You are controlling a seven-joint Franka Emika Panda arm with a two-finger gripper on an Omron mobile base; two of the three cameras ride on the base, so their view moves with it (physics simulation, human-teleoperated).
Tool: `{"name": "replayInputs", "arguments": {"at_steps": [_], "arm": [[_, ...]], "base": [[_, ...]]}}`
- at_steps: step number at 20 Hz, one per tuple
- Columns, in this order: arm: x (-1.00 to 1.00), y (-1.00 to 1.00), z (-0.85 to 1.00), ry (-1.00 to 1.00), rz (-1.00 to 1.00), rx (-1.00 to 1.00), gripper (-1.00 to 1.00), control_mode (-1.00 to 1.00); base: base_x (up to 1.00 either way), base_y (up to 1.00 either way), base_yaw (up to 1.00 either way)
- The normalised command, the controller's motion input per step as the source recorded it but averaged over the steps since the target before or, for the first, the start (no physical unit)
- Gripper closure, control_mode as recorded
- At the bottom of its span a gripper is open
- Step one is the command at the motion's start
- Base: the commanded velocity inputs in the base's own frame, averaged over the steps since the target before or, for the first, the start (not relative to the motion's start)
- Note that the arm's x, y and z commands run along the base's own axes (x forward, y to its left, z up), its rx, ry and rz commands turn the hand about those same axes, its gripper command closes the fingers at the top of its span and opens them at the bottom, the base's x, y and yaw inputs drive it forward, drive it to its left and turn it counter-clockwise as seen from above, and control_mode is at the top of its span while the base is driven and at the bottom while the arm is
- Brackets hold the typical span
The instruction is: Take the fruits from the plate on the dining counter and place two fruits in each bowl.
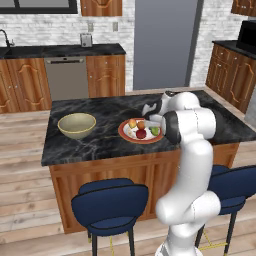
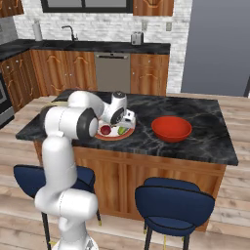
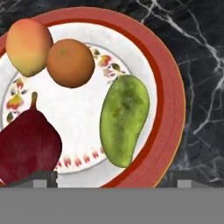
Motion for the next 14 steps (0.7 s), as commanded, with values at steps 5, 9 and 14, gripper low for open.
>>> {"name": "replayInputs", "arguments": {"at_steps": [5,9,14], "arm": [[0.40,0.00,-0.35,0.00,0.00,0.00,-1.00,-1.00],[0.29,0.00,-0.30,0.00,0.00,0.00,-1.00,-1.00],[0.23,0.00,-0.28,0.00,0.00,0.00,-1.00,-1.00]], "base": [[0.00,0.00,0.00],[0.00,0.00,0.00],[0.00,0.00,0.00]]}}
